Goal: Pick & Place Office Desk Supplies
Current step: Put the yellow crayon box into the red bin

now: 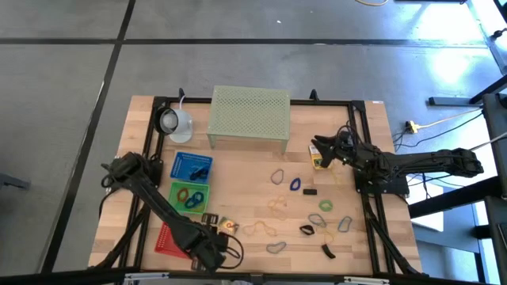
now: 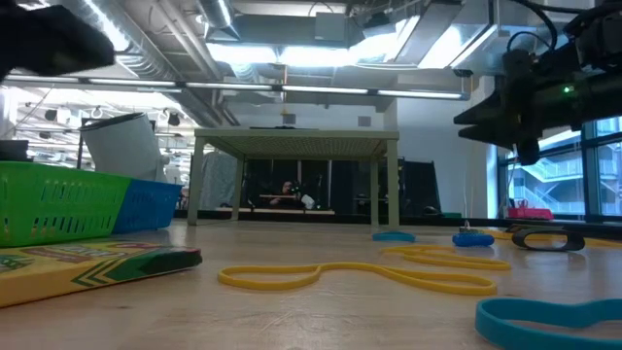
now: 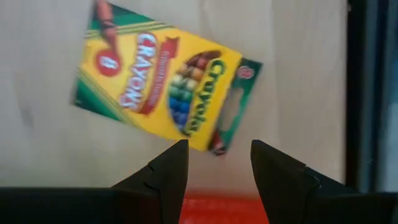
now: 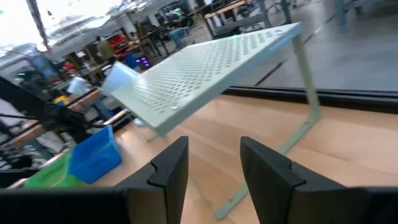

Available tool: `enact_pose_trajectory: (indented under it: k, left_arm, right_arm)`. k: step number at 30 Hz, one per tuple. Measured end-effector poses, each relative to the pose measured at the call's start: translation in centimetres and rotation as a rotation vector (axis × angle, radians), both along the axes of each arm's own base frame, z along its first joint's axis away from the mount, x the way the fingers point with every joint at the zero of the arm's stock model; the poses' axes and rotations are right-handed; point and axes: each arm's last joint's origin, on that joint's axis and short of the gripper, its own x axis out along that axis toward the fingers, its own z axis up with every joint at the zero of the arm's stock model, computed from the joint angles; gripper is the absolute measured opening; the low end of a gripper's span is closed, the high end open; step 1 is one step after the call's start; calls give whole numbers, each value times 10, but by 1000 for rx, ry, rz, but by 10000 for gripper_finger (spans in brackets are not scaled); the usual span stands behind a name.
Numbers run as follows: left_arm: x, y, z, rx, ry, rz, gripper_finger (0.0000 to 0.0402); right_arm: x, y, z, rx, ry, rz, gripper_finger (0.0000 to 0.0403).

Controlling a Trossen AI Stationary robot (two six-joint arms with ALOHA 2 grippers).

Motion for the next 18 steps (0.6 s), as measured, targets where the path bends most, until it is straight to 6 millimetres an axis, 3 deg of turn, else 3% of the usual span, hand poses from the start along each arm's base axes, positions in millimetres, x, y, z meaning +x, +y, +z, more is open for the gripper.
enact_pose_trajectory:
  k: [8,13,18]
  left_arm:
    - [-1,-28,-21,-66,-55,-43,168]
    - [-3,-32,-43,9,-12,-68,168]
    - [1,-33,-44,25,-7,-119,168]
  right_arm:
    - [0,0,1,0,-12,13,146]
    - [0,0,1,1,-6,15,146]
    - [1,2,-2,12,23,84,146]
